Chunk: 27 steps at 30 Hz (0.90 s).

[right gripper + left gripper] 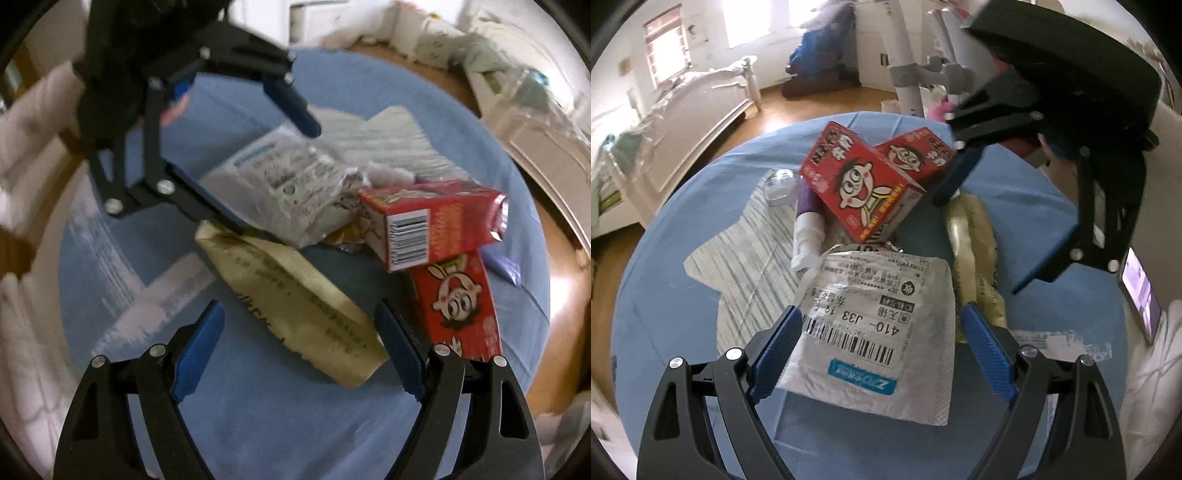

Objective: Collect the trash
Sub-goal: 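Grasp the white paper packet with the left gripper while the right grasps the tan wrapper, then carry the white packet and tan wrapper in both grippers over the bin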

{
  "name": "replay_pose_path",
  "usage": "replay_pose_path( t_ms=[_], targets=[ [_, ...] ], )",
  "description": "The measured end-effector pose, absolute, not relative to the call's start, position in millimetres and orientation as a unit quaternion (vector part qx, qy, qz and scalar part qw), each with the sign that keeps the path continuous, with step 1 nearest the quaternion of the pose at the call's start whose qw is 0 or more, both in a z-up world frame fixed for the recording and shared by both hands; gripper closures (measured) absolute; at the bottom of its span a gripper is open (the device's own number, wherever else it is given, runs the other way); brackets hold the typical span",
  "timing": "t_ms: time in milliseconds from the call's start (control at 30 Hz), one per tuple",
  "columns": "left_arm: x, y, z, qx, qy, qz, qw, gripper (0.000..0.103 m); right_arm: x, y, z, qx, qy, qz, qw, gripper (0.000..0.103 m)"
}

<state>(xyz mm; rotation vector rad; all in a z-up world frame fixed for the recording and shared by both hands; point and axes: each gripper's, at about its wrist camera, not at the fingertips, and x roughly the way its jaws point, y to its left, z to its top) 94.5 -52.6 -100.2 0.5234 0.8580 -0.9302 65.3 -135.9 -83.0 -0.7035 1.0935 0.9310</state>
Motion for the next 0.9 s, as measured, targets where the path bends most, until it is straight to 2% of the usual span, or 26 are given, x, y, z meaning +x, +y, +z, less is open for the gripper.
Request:
replay_pose_path(
  t_ms=[67, 133, 200, 233, 267, 300, 367, 533, 733, 900],
  targets=[
    [95.3, -57.5, -107.0, 0.259, 0.397, -0.416, 0.776, 0.016, 69.1, -128.6, -90.2, -0.314, 0.501, 0.419, 0.689, 0.023],
    [97.5, -57.6, -112.8, 0.260, 0.400, -0.400, 0.782, 0.017, 67.9, -125.3, -91.8, -0.307, 0.499, 0.428, 0.688, 0.030],
    [103.2, -51.5, -113.8, 0.223, 0.411, -0.390, 0.793, 0.032, 64.6, -124.5, -88.9, -0.294, 0.495, 0.435, 0.692, 0.049],
    [105.4, -48.6, -112.9, 0.212, 0.414, -0.386, 0.797, 0.040, 63.1, -124.7, -87.7, -0.290, 0.494, 0.434, 0.695, 0.052],
    [106.4, -44.7, -109.9, 0.195, 0.416, -0.381, 0.802, 0.043, 59.5, -125.5, -86.1, -0.285, 0.491, 0.432, 0.701, 0.058],
    [106.1, -40.9, -107.6, 0.176, 0.418, -0.379, 0.806, 0.046, 55.8, -124.9, -85.0, -0.282, 0.488, 0.431, 0.705, 0.074],
    [101.8, -36.1, -105.1, 0.158, 0.415, -0.368, 0.817, 0.050, 45.5, -130.3, -81.6, -0.269, 0.478, 0.425, 0.720, 0.083],
    [86.7, -21.3, -91.4, 0.089, 0.393, -0.330, 0.854, 0.064, 37.6, -165.0, -56.2, -0.132, 0.443, 0.444, 0.768, 0.083],
    [82.3, -8.4, -61.3, -0.017, 0.371, -0.308, 0.876, 0.073, 54.1, -239.8, -30.4, 0.062, 0.391, 0.361, 0.845, 0.083],
    [90.3, -29.0, -33.6, -0.069, 0.356, -0.315, 0.877, 0.075, 56.4, -288.8, -15.0, 0.087, 0.315, 0.243, 0.913, 0.083]
  ],
)
